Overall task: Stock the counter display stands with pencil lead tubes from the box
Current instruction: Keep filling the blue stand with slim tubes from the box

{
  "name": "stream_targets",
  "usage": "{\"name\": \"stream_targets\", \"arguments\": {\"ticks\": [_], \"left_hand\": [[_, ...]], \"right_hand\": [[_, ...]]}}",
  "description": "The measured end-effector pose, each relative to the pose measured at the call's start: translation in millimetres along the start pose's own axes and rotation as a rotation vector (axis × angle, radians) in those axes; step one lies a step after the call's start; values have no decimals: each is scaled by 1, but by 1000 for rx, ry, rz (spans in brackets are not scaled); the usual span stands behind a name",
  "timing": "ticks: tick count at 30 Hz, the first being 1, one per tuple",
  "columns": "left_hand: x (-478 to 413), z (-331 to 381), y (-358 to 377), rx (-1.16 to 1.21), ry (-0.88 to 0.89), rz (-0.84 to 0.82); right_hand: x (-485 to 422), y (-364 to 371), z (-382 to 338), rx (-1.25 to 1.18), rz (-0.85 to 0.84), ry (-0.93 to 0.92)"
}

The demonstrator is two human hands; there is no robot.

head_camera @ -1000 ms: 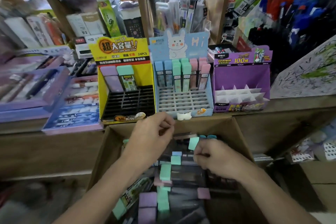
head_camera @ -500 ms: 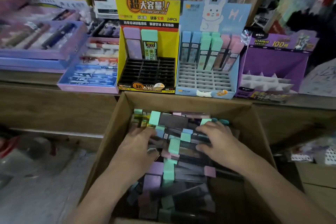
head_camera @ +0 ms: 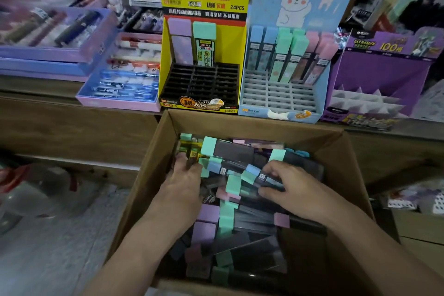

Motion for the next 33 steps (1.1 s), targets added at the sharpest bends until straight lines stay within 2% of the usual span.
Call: {"name": "stream_targets", "arguments": {"ticks": [5, 9, 12, 18, 24, 27, 29, 33], "left_hand": [[2, -2, -1, 158, -61, -34], [1, -4, -10, 24, -89, 63], [1, -6, -9, 10, -89, 63], [-1, -11, 0, -191, -86, 13], [-2, -11, 0, -255, -87, 14], [-2, -13, 0, -234, -91, 22], [-2, -15, -1, -179, -110, 8], [1, -15, -1, 89, -138, -61]], "right_hand": [[1, -4, -4, 0, 42, -31], [2, -12, -5, -55, 88, -41], [4, -16, -5, -146, 95, -43], [9, -12, -7, -329, -30, -69], [19, -1, -13, -270, -188, -126], [22, -2, -12, -128, -153, -105], [23, 0, -13, -42, -130, -106], [30, 10, -11, 131, -135, -77]]}}
Point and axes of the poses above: each hand's wrist, its own x-axis away from the middle knuckle, its own y-axis out of the palm, z = x × y, the point moved 7 cm from there along -x, towards the middle knuckle, and after that the axes turned 9 degrees about y, right-handed, at the moved point
